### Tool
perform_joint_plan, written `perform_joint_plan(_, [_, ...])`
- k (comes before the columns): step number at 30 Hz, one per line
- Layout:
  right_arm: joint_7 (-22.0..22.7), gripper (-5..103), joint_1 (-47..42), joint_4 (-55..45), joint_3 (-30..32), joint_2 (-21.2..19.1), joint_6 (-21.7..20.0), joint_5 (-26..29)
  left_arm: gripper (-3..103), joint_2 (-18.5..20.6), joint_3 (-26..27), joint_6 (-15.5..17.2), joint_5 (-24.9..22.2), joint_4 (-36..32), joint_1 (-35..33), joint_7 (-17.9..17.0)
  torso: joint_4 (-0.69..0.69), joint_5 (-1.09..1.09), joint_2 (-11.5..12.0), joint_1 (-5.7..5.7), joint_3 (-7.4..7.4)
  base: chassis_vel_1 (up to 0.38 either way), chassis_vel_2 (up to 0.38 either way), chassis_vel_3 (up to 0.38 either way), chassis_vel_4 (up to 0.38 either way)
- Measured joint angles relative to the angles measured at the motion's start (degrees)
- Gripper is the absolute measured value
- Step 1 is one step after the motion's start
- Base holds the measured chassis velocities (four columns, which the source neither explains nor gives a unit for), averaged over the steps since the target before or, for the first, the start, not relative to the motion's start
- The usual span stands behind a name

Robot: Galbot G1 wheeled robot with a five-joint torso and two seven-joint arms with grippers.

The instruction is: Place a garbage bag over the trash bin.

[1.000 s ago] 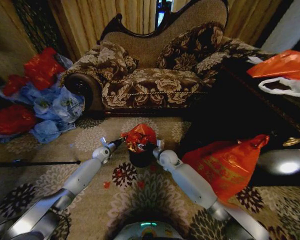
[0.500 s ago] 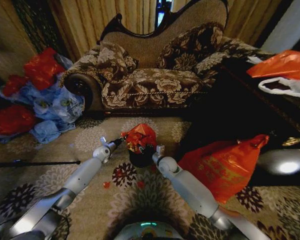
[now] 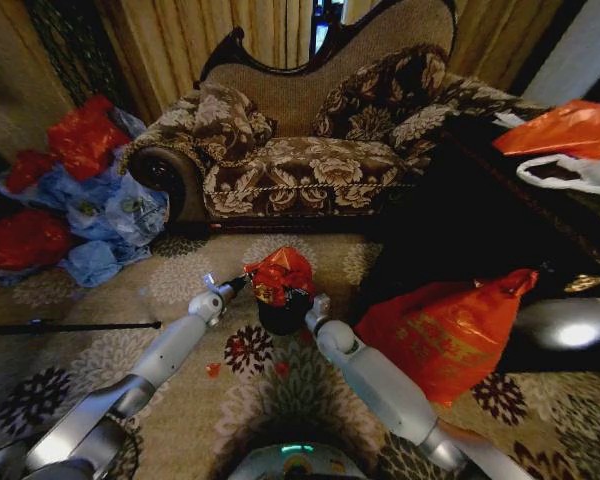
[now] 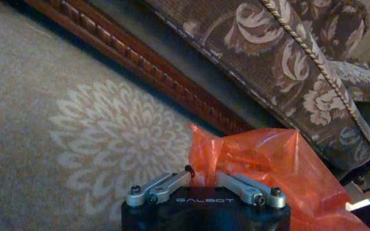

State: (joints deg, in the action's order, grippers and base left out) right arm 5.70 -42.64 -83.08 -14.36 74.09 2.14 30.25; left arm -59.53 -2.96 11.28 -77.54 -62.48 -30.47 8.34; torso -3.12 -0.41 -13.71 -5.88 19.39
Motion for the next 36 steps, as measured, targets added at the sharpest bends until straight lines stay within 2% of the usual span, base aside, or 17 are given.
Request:
perform_joint_plan(4, [-1.38, 0, -5.51, -0.63, 0.03, 0.2, 4.56, -3.41, 0, -0.23, 0.01, -0.01, -0.93, 0.71, 0.64, -0.31, -0.01, 0.0, 0.0, 0.0, 0.0, 0.0, 0.0, 0.0, 0.0])
perform_joint_plan(5, [-1.77, 0, -7.76, 0.08, -0.01, 0.85, 7.22, -5.95, 0, -0.37, 0.04, 0.0, -1.42, 0.93, 0.91, -0.49, -0.02, -0.01, 0.0, 0.01, 0.0, 0.0, 0.0, 0.0, 0.0])
perform_joint_plan(6, [-1.77, 0, -7.76, 0.08, -0.01, 0.85, 7.22, -5.95, 0, -0.37, 0.04, 0.0, -1.42, 0.93, 0.91, -0.49, -0.02, -0.01, 0.0, 0.01, 0.0, 0.0, 0.0, 0.0, 0.0])
perform_joint_plan(9, [-2.78, 0, -11.08, 4.85, 0.77, 3.98, 14.36, -13.03, 0, -0.55, 0.09, 0.15, -1.94, 1.23, 1.24, -0.73, -0.02, -0.01, 0.0, 0.01, 0.0, 0.0, 0.0, 0.0, 0.0])
perform_joint_plan(14, [-3.36, 0, -11.65, 5.8, 1.68, 5.16, 16.3, -14.66, 0, -0.45, 0.12, 0.26, -2.05, 1.12, 1.17, -0.76, 0.0, 0.0, 0.0, 0.01, 0.0, 0.0, 0.0, 0.0, 0.0])
perform_joint_plan(18, [-3.22, 0, -12.37, -0.51, 2.86, 1.17, 15.87, -13.8, 0, -0.5, 0.11, 0.3, -2.05, 1.08, 0.98, -0.71, 0.0, 0.0, 0.0, 0.01, 0.0, 0.0, 0.0, 0.0, 0.0])
perform_joint_plan(22, [-2.14, 5, -10.86, -11.29, 5.62, -5.5, 12.4, -7.92, 0, -0.65, -0.04, 0.31, -1.79, 1.13, 0.68, -0.4, -0.02, 0.01, 0.0, 0.01, 0.0, 0.0, 0.0, 0.0, 0.0])
perform_joint_plan(23, [-2.14, 5, -10.86, -11.29, 5.62, -5.5, 12.4, -7.92, 0, -0.65, -0.04, 0.31, -1.79, 1.13, 0.68, -0.4, -0.02, 0.01, 0.0, 0.01, 0.0, 0.0, 0.0, 0.0, 0.0])
perform_joint_plan(25, [-1.18, 21, -7.54, -16.97, 7.85, -8.08, 8.67, 0.67, 0, -0.66, -0.08, 0.28, -1.57, 1.16, 0.33, -0.2, -0.01, 0.01, 0.0, 0.0, 0.01, 0.0, 0.0, 0.0, 0.0])
perform_joint_plan(26, [-1.18, 21, -7.54, -16.97, 7.85, -8.08, 8.67, 0.67, 0, -0.66, -0.08, 0.28, -1.57, 1.16, 0.33, -0.2, -0.01, 0.01, 0.0, 0.0, 0.01, 0.0, 0.0, 0.0, 0.0])
perform_joint_plan(27, [-0.01, 27, -5.46, -18.53, 9.38, -8.63, 5.75, 6.01, 0, -0.69, -0.06, 0.25, -1.39, 1.19, 0.11, -0.15, -0.01, 0.02, 0.0, 0.0, 0.0, 0.0, 0.0, 0.0, 0.0])
perform_joint_plan(28, [0.74, 27, -3.79, -18.81, 10.49, -8.83, 3.49, 9.76, 0, -0.71, -0.05, 0.23, -1.28, 1.19, -0.07, -0.11, -0.01, 0.0, 0.0, 0.0, 0.0, 0.0, 0.0, 0.0, 0.0])
perform_joint_plan(30, [1.36, 37, -0.69, -16.44, 11.86, -8.97, -1.08, 17.93, 0, -0.64, 0.02, 0.22, -1.15, 1.05, -0.43, -0.01, 0.0, -0.01, 0.0, 0.0, 0.0, 0.0, 0.0, 0.0, 0.0])
perform_joint_plan(31, [1.36, 37, -0.69, -16.44, 11.86, -8.97, -1.08, 17.93, 0, -0.64, 0.02, 0.22, -1.15, 1.05, -0.43, -0.01, 0.0, -0.01, 0.0, 0.0, 0.0, 0.0, 0.0, 0.0, 0.0])
perform_joint_plan(33, [1.1, 42, 1.02, -11.94, 11.48, -8.83, -4.0, 22.91, 0, -0.41, 0.12, 0.21, -1.1, 0.78, -0.71, 0.05, -0.01, 0.01, 0.0, -0.01, 0.01, 0.0, 0.0, 0.0, 0.0])
perform_joint_plan(35, [0.41, 54, 2.22, -7.66, 10.54, -7.83, -7.89, 27.31, 0, -0.23, 0.2, 0.21, -1.08, 0.57, -0.86, 0.14, -0.01, 0.02, 0.01, -0.01, 0.01, 0.0, 0.0, 0.0, 0.0])
perform_joint_plan(36, [0.41, 54, 2.22, -7.66, 10.54, -7.83, -7.89, 27.31, 0, -0.23, 0.2, 0.21, -1.08, 0.57, -0.86, 0.14, -0.01, 0.02, 0.01, -0.01, 0.01, 0.0, 0.0, 0.0, 0.0])
